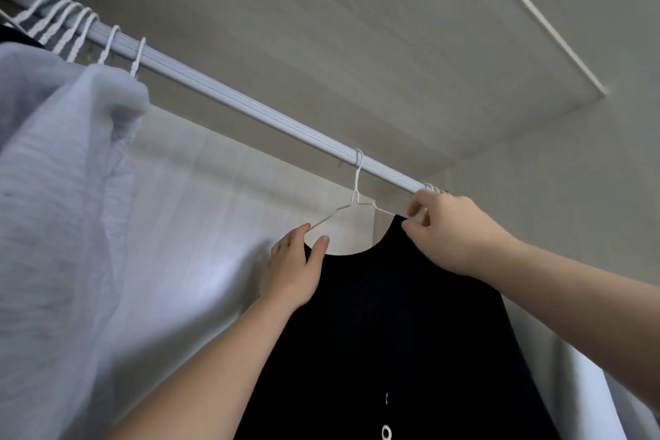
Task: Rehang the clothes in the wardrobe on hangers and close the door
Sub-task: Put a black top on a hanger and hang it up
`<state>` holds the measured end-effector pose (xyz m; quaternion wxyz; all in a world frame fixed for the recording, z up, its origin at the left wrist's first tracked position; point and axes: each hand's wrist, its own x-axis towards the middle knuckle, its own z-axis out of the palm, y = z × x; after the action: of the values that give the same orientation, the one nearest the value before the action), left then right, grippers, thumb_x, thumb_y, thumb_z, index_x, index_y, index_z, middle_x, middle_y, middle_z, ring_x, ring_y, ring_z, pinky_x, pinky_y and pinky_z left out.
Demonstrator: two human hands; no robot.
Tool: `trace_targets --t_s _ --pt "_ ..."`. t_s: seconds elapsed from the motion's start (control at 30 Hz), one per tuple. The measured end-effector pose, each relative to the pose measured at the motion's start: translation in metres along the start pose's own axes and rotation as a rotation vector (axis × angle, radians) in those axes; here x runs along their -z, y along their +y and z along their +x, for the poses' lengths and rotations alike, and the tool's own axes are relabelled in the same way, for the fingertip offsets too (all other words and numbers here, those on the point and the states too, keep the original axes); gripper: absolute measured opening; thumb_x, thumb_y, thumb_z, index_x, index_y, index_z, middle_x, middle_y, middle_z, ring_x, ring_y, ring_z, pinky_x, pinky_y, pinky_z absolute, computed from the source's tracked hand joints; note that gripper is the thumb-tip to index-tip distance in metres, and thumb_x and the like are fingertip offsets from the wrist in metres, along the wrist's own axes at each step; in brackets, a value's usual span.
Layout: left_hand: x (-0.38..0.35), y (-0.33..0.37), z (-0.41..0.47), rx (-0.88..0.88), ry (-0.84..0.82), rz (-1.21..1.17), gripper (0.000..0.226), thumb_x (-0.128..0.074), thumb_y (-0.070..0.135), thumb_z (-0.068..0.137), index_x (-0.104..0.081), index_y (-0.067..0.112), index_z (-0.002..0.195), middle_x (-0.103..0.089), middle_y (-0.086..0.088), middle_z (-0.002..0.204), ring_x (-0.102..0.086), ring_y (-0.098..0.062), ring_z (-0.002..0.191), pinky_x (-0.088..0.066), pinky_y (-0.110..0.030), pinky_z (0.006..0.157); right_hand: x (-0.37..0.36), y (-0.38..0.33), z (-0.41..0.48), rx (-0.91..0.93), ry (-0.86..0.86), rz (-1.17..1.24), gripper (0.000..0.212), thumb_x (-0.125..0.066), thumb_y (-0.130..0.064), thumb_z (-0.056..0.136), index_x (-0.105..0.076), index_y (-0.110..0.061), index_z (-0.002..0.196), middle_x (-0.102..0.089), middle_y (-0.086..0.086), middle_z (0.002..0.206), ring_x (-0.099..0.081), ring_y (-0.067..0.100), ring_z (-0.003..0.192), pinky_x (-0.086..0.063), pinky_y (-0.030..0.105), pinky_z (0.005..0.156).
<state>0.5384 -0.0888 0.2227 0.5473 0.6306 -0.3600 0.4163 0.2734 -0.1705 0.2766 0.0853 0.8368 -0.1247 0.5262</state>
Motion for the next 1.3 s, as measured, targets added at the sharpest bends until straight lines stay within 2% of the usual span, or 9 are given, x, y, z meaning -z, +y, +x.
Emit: trace_targets --t_s 0.07,0.17,0.27,0.4,0.53,0.8,1.0,1.17,1.3 --pt "-0.003 0.001 -0.005 -0.056 0.021 -0.073 0.055 -0.041 0.054 0.099 -0.037 0.031 0.148 -0.04 0.011 0.153 -0.028 -0.012 0.142 -0.025 -0.028 0.11 -0.003 0.002 -0.01 0.172 0.067 -0.33 0.04 -0.042 -0.049 0.093 -0.047 -0.027 0.126 -0.055 -0.004 0.123 -0.051 0.026 0.113 -0.041 0.039 0.09" --pt "-0.009 0.004 -0.013 -0.158 0.018 -0.154 0.062 -0.044 0.053 0.096 -0.034 0.028 0.152 -0.036 0.01 0.156 -0.025 -0.007 0.144 -0.023 -0.031 0.116 -0.007 0.007 -0.021 0.365 0.096 -0.641 0.059 -0.027 -0.061 0.092 -0.036 -0.029 0.14 -0.051 -0.006 0.132 -0.043 0.024 0.127 -0.027 0.045 0.105" --pt "-0.017 0.009 -0.017 -0.184 0.017 -0.138 0.079 -0.038 0.062 0.087 -0.027 0.024 0.155 -0.029 0.007 0.16 -0.02 -0.01 0.148 -0.021 -0.037 0.121 -0.011 0.014 -0.025 0.385 0.036 -0.748 0.077 -0.019 -0.07 0.09 -0.026 -0.023 0.151 -0.041 -0.003 0.145 -0.033 0.024 0.138 -0.011 0.052 0.116" --pt "-0.037 0.015 -0.022 -0.234 -0.011 -0.101 0.092 -0.031 0.071 0.083 -0.017 0.021 0.158 -0.018 0.004 0.165 -0.009 -0.013 0.152 -0.015 -0.041 0.123 -0.015 0.025 -0.029 0.312 -0.05 -0.79 0.102 -0.006 -0.084 0.08 -0.004 -0.018 0.157 -0.006 0.002 0.165 -0.003 0.024 0.151 0.002 0.058 0.117" --pt "-0.067 0.02 -0.024 -0.261 -0.091 -0.104 0.096 -0.031 0.076 0.083 -0.01 0.021 0.159 -0.011 0.004 0.166 -0.004 -0.014 0.153 -0.013 -0.041 0.124 -0.019 0.047 -0.033 0.258 -0.121 -0.823 0.118 0.006 -0.093 0.066 0.011 -0.016 0.156 0.018 0.001 0.164 0.015 0.02 0.151 0.007 0.062 0.115" --pt "-0.135 0.044 -0.029 -0.219 -0.148 -0.168 0.103 -0.03 0.082 0.078 -0.012 0.02 0.159 -0.013 -0.001 0.165 -0.005 -0.023 0.153 -0.015 -0.051 0.122 -0.025 0.104 -0.038 0.183 -0.153 -0.866 0.124 0.003 -0.097 0.061 0.015 -0.018 0.155 0.023 -0.002 0.163 0.018 0.019 0.15 0.011 0.065 0.112" --pt "-0.173 0.05 -0.036 -0.202 -0.118 -0.18 0.103 -0.027 0.082 0.078 -0.01 0.02 0.159 -0.007 0.001 0.166 0.003 -0.022 0.153 -0.007 -0.054 0.122 -0.032 0.131 -0.039 0.17 -0.149 -0.904 0.119 -0.007 -0.095 0.067 0.011 -0.018 0.156 0.021 -0.003 0.163 0.015 0.019 0.151 0.007 0.066 0.112" --pt "-0.18 0.046 -0.034 -0.246 -0.071 -0.187 0.1 -0.03 0.077 0.081 -0.017 0.015 0.158 -0.019 -0.002 0.162 -0.008 -0.021 0.151 -0.014 -0.053 0.121 -0.038 0.136 -0.039 0.154 -0.119 -0.905 0.117 -0.005 -0.093 0.068 0.006 -0.018 0.157 0.017 -0.003 0.164 0.01 0.018 0.151 0.0 0.067 0.111" --pt "-0.172 0.047 -0.036 -0.223 -0.119 -0.161 0.102 -0.029 0.079 0.078 -0.012 0.018 0.159 -0.012 0.001 0.165 -0.002 -0.021 0.153 -0.011 -0.056 0.121 -0.036 0.134 -0.042 0.149 -0.124 -0.883 0.114 -0.007 -0.092 0.069 0.004 -0.019 0.157 0.015 -0.002 0.165 0.007 0.018 0.152 -0.003 0.065 0.112"
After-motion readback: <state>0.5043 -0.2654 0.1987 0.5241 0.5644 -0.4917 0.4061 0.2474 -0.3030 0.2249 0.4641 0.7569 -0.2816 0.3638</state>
